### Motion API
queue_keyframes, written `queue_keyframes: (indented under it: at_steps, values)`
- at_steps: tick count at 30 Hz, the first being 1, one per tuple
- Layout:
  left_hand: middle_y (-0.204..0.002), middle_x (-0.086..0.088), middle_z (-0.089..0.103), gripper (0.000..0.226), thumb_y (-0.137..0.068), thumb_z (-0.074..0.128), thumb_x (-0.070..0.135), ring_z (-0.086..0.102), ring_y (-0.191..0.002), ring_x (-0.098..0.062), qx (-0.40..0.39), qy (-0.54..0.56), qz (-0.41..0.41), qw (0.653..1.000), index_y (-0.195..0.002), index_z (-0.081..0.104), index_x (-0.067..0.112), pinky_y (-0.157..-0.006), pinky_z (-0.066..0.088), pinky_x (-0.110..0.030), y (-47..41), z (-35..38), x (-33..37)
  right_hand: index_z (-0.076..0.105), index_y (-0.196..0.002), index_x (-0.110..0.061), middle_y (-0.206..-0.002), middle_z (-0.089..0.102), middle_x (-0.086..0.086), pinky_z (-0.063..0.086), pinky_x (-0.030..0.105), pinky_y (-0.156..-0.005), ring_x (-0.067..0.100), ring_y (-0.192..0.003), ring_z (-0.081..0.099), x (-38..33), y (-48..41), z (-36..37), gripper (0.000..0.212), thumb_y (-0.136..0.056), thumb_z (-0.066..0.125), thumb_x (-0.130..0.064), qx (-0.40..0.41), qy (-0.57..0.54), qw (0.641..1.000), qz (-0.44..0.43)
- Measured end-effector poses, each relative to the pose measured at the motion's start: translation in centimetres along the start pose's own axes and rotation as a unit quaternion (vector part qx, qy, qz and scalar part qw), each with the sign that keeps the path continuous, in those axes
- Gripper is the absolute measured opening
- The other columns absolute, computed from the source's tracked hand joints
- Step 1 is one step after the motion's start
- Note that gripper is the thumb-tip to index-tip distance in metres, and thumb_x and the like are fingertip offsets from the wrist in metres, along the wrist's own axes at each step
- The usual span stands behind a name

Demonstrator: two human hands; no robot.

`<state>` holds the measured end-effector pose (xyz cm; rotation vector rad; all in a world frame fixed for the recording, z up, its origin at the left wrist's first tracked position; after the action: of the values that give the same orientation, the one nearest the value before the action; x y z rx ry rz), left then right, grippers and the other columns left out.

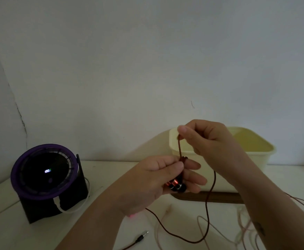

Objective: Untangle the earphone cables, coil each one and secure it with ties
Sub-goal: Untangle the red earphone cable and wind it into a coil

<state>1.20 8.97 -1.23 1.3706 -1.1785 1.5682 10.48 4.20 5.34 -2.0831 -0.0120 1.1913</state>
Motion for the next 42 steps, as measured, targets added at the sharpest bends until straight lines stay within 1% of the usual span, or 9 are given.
queue_keyframes:
  at_steps: [4, 6, 9, 16, 22, 25, 28, 33, 42]
  values:
    - [-0.088, -0.009, 0.072, 0.022, -0.089, 0.055, 0.015, 0.068, -0.072, -0.015, 0.010, 0.175, 0.078, 0.981, -0.099, 0.074, 0.008, -0.086, 0.055, -0.033, -0.2, -1.2, 1.7, 0.064, -0.059, -0.032, -0.052, 0.034, 0.002, 0.024, 0.029, -0.050, 0.018, -0.051, 0.027, 2.1, -0.3, -0.3, 0.030, -0.071, 0.053, -0.057, 0.007, 0.013, 1.000, 0.024]
    - [-0.095, -0.012, 0.072, 0.028, -0.087, 0.058, 0.017, 0.069, -0.077, -0.016, 0.000, 0.246, 0.126, 0.961, -0.108, 0.068, 0.000, -0.089, 0.053, -0.035, -0.1, -1.5, 2.7, 0.065, -0.060, -0.031, -0.053, 0.035, 0.001, 0.024, 0.026, -0.048, 0.016, -0.050, 0.028, 2.4, -0.2, 1.1, 0.031, -0.073, 0.053, -0.056, -0.047, 0.031, 0.998, 0.020]
    - [-0.105, -0.015, 0.071, 0.035, -0.091, 0.047, 0.016, 0.071, -0.089, -0.021, 0.079, 0.293, 0.157, 0.940, -0.116, 0.062, -0.004, -0.086, 0.055, -0.034, -0.1, -3.1, 3.2, 0.067, -0.073, -0.023, -0.055, 0.036, 0.001, 0.026, 0.024, -0.049, 0.011, -0.050, 0.030, 2.2, 0.6, 3.9, 0.027, -0.091, 0.053, -0.037, -0.166, 0.092, 0.982, 0.015]
    - [-0.110, -0.013, 0.070, 0.043, -0.082, 0.043, 0.020, 0.066, -0.104, -0.023, 0.149, 0.179, 0.140, 0.962, -0.121, 0.051, 0.003, -0.089, 0.053, -0.031, -0.2, -5.1, 2.4, 0.066, -0.076, -0.033, -0.050, 0.037, -0.004, 0.031, 0.018, -0.047, 0.009, -0.046, 0.033, 0.9, 1.4, 3.9, 0.025, -0.094, 0.049, -0.037, -0.217, 0.177, 0.960, 0.018]
    - [-0.118, -0.003, 0.067, 0.049, -0.086, 0.060, 0.037, 0.058, -0.117, -0.013, 0.141, -0.051, 0.058, 0.987, -0.129, 0.053, 0.014, -0.106, 0.040, -0.033, -0.6, -5.1, -0.5, 0.068, -0.077, -0.025, -0.050, 0.038, -0.007, 0.029, 0.020, -0.049, 0.007, -0.048, 0.031, -1.1, 1.4, 2.7, 0.026, -0.092, 0.049, -0.036, -0.184, 0.177, 0.967, -0.014]
    - [-0.123, -0.002, 0.063, 0.058, -0.082, 0.052, 0.048, 0.053, -0.121, -0.015, 0.120, -0.055, 0.025, 0.991, -0.128, 0.056, 0.013, -0.113, 0.032, -0.042, -0.9, -4.9, -1.3, 0.067, -0.076, -0.019, -0.049, 0.037, -0.008, 0.029, 0.019, -0.048, 0.007, -0.048, 0.030, -1.4, 1.5, 2.5, 0.029, -0.091, 0.049, -0.036, -0.183, 0.181, 0.966, -0.017]
    - [-0.101, 0.005, 0.069, 0.031, -0.093, 0.045, 0.035, 0.061, -0.104, -0.009, 0.118, -0.074, 0.004, 0.990, -0.102, 0.069, 0.019, -0.111, 0.035, -0.043, -1.1, -4.5, -1.6, 0.065, -0.071, -0.023, -0.046, 0.041, -0.010, 0.029, 0.017, -0.047, 0.007, -0.045, 0.033, -1.8, 1.6, 2.6, 0.028, -0.091, 0.050, -0.035, -0.180, 0.176, 0.968, -0.025]
    - [-0.104, 0.003, 0.073, 0.042, -0.089, 0.047, 0.045, 0.066, -0.104, -0.013, 0.091, -0.083, -0.036, 0.992, -0.118, 0.061, 0.017, -0.101, 0.041, -0.034, -1.4, -3.6, -2.4, 0.065, -0.070, -0.028, -0.044, 0.042, -0.013, 0.031, 0.015, -0.046, 0.005, -0.043, 0.034, -1.9, 1.0, 1.1, 0.026, -0.089, 0.051, -0.036, -0.111, 0.155, 0.981, -0.028]
    - [-0.101, -0.007, 0.073, 0.045, -0.089, 0.034, 0.039, 0.067, -0.099, -0.019, 0.011, -0.022, -0.024, 0.999, -0.105, 0.069, 0.015, -0.090, 0.048, -0.029, -0.4, -1.8, -0.7, 0.066, -0.070, -0.024, -0.041, 0.030, -0.009, 0.027, 0.016, -0.043, 0.007, -0.040, 0.027, 1.3, -0.3, -0.5, 0.027, -0.091, 0.053, -0.035, -0.020, 0.114, 0.993, 0.012]
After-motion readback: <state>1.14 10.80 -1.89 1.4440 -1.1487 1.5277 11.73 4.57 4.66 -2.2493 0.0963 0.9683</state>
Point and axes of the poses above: each hand's wrist, its own y-axis away from the middle knuckle, its own z-axis out of the palm, x = y × z, the point moved 8 cm from there along -y, towards the middle knuckle
